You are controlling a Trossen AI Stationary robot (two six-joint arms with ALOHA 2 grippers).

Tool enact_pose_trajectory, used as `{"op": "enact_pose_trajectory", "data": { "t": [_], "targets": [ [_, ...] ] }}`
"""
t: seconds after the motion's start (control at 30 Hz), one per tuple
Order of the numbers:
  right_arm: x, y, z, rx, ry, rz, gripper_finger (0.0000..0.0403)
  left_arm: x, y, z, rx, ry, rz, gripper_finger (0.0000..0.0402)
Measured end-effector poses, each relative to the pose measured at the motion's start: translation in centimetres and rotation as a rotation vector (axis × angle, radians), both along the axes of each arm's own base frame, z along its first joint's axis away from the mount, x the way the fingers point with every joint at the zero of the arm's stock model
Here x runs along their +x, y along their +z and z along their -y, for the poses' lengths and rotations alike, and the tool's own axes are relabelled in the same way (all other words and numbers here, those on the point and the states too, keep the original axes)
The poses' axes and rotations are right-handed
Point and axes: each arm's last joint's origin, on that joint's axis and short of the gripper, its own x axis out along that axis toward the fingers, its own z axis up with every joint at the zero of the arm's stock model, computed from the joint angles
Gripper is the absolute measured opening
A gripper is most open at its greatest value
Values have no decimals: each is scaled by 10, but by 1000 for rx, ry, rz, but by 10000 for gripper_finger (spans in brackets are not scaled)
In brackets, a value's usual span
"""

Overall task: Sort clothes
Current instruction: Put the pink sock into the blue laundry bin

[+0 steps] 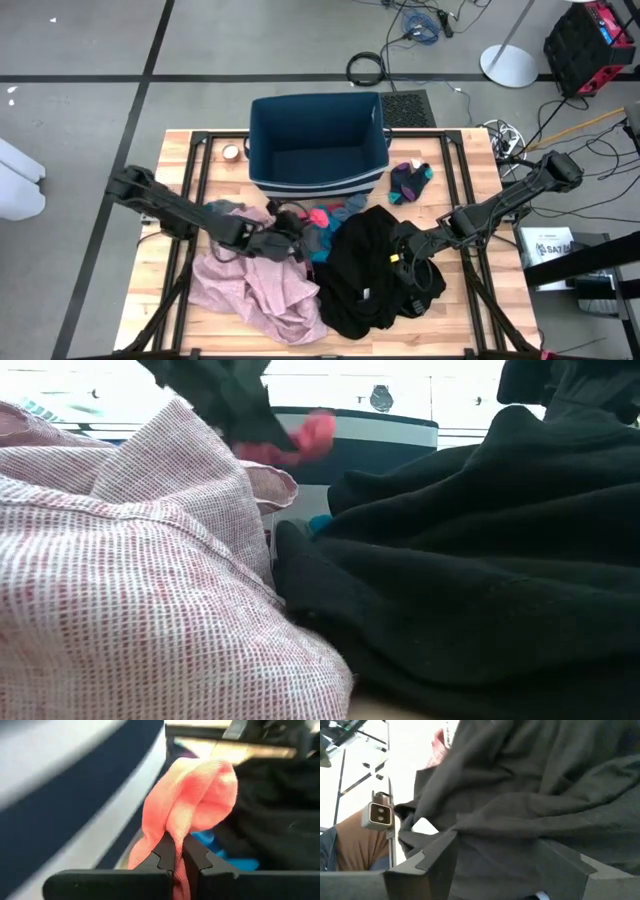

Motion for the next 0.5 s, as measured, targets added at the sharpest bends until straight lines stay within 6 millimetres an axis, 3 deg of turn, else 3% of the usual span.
{"op": "enact_pose_trajectory", "data": {
  "t": [0.13,0.33,0.5],
  "targets": [
    [7,9,-3,-10,54,128,238,-9,21,4,20,-79,49,9],
    [22,41,-8,-205,133,549,238,-3,41,17,-24,-385,185,13],
    [29,55,-5,-345,46,719,238,3,47,18,-24,-387,283,16]
  ]
}}
